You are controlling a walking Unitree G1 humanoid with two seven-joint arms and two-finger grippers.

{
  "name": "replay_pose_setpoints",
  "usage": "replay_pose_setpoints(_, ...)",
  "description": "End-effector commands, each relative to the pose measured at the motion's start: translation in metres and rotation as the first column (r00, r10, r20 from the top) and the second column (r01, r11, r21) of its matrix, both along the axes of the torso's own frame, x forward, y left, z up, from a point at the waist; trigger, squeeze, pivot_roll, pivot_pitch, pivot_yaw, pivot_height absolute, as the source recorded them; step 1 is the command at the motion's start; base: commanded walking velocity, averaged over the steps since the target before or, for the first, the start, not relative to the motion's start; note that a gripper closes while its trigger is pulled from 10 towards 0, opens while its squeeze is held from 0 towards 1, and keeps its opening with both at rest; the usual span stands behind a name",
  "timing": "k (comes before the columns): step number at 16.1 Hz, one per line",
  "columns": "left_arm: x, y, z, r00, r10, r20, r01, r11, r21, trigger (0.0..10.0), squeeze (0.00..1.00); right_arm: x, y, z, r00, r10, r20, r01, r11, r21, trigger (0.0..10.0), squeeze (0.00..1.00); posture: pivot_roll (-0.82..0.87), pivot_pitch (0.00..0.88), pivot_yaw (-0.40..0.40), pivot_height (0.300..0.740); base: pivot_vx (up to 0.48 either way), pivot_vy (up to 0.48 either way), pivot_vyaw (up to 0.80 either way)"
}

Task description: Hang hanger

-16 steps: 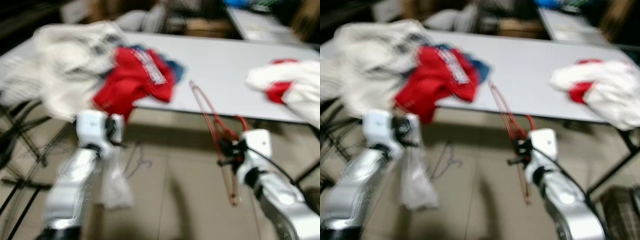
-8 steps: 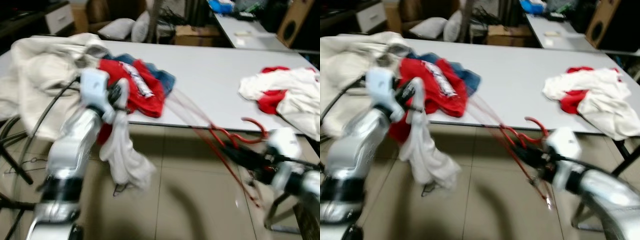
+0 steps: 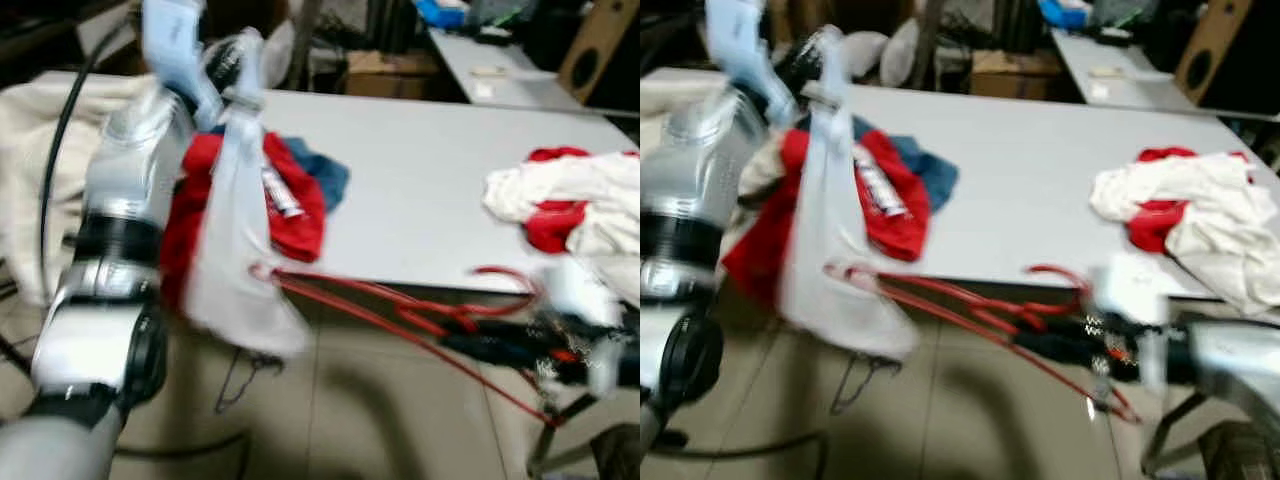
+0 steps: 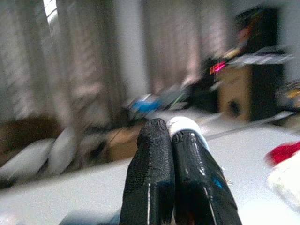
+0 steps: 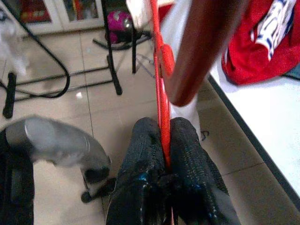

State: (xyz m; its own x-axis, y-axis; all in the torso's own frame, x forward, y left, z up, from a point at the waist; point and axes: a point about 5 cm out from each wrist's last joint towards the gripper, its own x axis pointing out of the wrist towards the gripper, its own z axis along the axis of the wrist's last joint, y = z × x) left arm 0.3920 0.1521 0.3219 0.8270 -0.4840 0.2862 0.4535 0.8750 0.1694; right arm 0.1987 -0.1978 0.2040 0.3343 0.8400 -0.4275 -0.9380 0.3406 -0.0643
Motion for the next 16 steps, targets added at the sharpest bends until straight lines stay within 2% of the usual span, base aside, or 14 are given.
replay_pose_setpoints(1,-0.008,-0.007,0.027,0.993,-0.064,0.095,0.064,0.998,0.004,10.0,0.0,0.009,-0.001,-0.005,1.0,-0.011,0.016,0.012,0.998,-0.058,10.0,0.0,-0.03,0.0,-0.017,0.74,0.364,0.0,0.0)
replay_pose_setpoints(3,-0.022,-0.012,0.054,0.97,-0.17,0.174,0.18,0.983,-0.04,10.0,0.0,0.039,0.009,-0.012,0.996,-0.015,0.088,0.026,0.992,-0.125,10.0,0.0,-0.02,0.0,-0.031,0.74,0.364,0.0,0.0)
replay_pose_setpoints(4,-0.035,-0.011,0.073,0.943,-0.245,0.224,0.262,0.964,-0.046,10.0,0.0,0.07,0.016,-0.005,0.98,-0.055,0.192,0.082,0.987,-0.138,10.0,0.0,-0.02,0.0,-0.046,0.74,0.364,0.0,0.0)
replay_pose_setpoints(5,-0.041,-0.009,0.08,0.931,-0.272,0.242,0.291,0.956,-0.045,10.0,0.0,0.084,0.019,0.001,0.966,-0.085,0.242,0.117,0.986,-0.12,10.0,0.0,-0.01,0.0,-0.051,0.74,0.36,0.0,0.0)
replay_pose_setpoints(6,-0.051,-0.007,0.09,0.913,-0.309,0.268,0.333,0.942,-0.047,10.0,0.0,0.107,0.026,0.018,0.937,-0.132,0.324,0.163,0.984,-0.07,10.0,0.0,-0.01,0.0,-0.057,0.74,0.368,0.0,0.0)
replay_pose_setpoints(7,-0.059,-0.003,0.098,0.899,-0.327,0.292,0.355,0.933,-0.05,10.0,0.0,0.129,0.032,0.039,0.883,-0.18,0.434,0.211,0.977,-0.026,10.0,0.0,-0.01,0.0,-0.063,0.74,0.36,0.0,0.0)
replay_pose_setpoints(8,-0.065,0.002,0.105,0.894,-0.321,0.313,0.355,0.933,-0.055,10.0,0.0,0.147,0.036,0.066,0.798,-0.254,0.546,0.273,0.961,0.047,10.0,0.0,0.0,0.0,-0.077,0.74,0.36,0.0,0.0)
replay_pose_setpoints(9,-0.069,0.008,0.111,0.891,-0.309,0.332,0.346,0.936,-0.06,10.0,0.0,0.165,0.035,0.098,0.688,-0.371,0.623,0.352,0.922,0.161,10.0,0.0,0.0,0.0,-0.077,0.74,0.36,0.0,0.0)
replay_pose_setpoints(10,-0.073,0.012,0.114,0.891,-0.302,0.339,0.342,0.938,-0.064,10.0,0.0,0.174,0.032,0.123,0.582,-0.442,0.682,0.395,0.887,0.238,10.0,0.0,0.01,0.0,-0.095,0.74,0.36,0.0,0.0)
replay_pose_setpoints(11,-0.076,0.017,0.117,0.891,-0.285,0.354,0.331,0.941,-0.074,10.0,0.0,0.18,0.024,0.148,0.495,-0.534,0.685,0.422,0.837,0.348,10.0,0.0,0.01,0.0,-0.095,0.74,0.364,0.0,0.0)
replay_pose_setpoints(12,-0.077,0.019,0.118,0.891,-0.281,0.356,0.328,0.942,-0.078,10.0,0.0,0.182,0.021,0.155,0.462,-0.561,0.687,0.434,0.818,0.376,10.0,0.0,0.01,0.0,-0.095,0.74,0.36,0.0,0.0)
replay_pose_setpoints(13,-0.078,0.022,0.116,0.901,-0.262,0.347,0.312,0.945,-0.096,10.0,0.0,0.187,0.015,0.162,0.387,-0.573,0.722,0.477,0.795,0.375,10.0,0.0,0.02,0.0,-0.112,0.74,0.36,0.0,0.0)
replay_pose_setpoints(14,-0.073,0.025,0.104,0.922,-0.226,0.314,0.274,0.954,-0.119,10.0,0.0,0.192,0.008,0.16,0.299,-0.54,0.787,0.532,0.779,0.332,10.0,0.0,0.02,0.0,-0.105,0.74,0.352,0.0,0.0)
replay_pose_setpoints(16,-0.071,0.025,0.095,0.933,-0.209,0.293,0.257,0.957,-0.136,10.0,0.0,0.191,0.006,0.158,0.233,-0.519,0.823,0.522,0.781,0.344,10.0,0.0,0.01,0.0,-0.087,0.74,0.345,0.0,0.0)
